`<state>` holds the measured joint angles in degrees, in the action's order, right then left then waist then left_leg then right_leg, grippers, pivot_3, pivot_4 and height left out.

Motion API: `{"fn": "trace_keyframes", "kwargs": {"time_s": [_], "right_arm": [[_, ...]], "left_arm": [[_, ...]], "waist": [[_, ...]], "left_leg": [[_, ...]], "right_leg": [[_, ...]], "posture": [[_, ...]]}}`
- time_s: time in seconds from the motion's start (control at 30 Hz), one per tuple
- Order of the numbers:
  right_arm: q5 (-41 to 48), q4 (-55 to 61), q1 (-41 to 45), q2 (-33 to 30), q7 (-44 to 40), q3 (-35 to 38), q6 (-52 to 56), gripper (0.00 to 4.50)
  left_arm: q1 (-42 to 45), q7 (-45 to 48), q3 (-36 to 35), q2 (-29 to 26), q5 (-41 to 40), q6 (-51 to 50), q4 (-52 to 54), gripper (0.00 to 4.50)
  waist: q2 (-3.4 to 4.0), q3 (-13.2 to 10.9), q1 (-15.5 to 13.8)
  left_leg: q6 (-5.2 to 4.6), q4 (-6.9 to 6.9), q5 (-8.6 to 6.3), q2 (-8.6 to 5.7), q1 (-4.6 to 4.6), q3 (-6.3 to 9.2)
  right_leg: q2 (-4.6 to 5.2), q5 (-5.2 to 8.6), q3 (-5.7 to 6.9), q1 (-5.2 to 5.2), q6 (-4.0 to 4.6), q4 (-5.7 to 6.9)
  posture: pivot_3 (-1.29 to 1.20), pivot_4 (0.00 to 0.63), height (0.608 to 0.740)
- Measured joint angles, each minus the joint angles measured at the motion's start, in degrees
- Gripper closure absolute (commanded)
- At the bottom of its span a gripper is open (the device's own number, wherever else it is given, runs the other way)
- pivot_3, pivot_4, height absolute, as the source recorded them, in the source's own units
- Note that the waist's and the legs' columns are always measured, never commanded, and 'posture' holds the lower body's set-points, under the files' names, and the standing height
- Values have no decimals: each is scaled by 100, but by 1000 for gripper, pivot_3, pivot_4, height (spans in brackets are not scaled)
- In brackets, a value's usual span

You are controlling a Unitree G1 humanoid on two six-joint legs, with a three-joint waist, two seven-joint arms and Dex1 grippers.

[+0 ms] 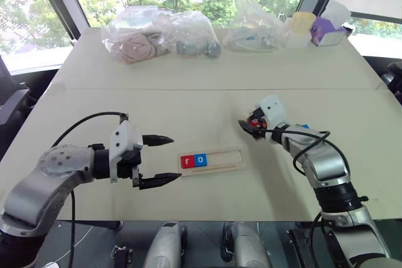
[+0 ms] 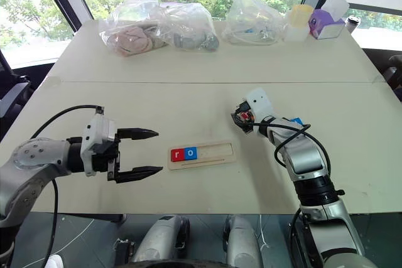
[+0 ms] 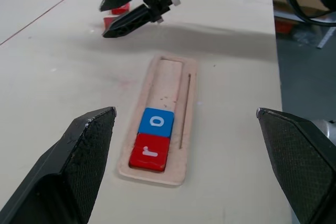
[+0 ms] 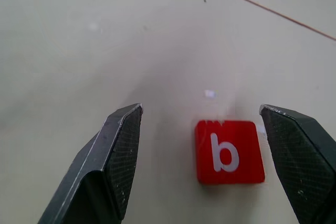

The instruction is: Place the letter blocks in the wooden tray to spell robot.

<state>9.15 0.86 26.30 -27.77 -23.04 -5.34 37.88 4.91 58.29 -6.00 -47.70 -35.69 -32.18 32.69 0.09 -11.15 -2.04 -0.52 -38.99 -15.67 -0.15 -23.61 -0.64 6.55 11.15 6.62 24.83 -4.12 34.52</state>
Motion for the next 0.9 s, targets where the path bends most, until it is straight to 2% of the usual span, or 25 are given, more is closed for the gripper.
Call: {"fn": "trace_keyframes", "kwargs": {"time_s": [0.3,0.4,0.5,0.7,0.9], "right_arm": [[6,-287,37,203,-34,78,4,880],[52,-336,109,258,-33,154,189,1704],[120,-323,126,316,-18,244,387,3272],[264,182,-18,281,137,626,1128,3293],[631,2399,-959,171,456,1486,2722,3293]], "left_arm": [[-7,-104,-3,-11,4,1,75,42],[3,-115,-2,-12,5,0,75,0],[3,-105,-2,-52,5,0,75,0],[-44,-17,77,-73,18,20,78,0],[57,39,250,-31,67,120,-52,0]], "waist": [[0,0,26],[0,0,30],[0,1,17],[1,1,-20],[2,0,-5]], "left_leg": [[0,0,0,1,6,-16],[0,0,0,1,10,-24],[0,-1,0,2,11,-34],[0,-2,0,2,9,-43],[-2,4,-1,8,6,-47]], "right_leg": [[-2,-2,-14,5,-3,9],[-2,-1,-17,4,-1,13],[-2,2,-19,4,3,14],[-1,5,-23,6,8,13],[-1,0,-26,17,-3,14]], "posture": [[0,150,740],[0,150,740],[0,150,740],[0,150,740],[0,150,740]]}}
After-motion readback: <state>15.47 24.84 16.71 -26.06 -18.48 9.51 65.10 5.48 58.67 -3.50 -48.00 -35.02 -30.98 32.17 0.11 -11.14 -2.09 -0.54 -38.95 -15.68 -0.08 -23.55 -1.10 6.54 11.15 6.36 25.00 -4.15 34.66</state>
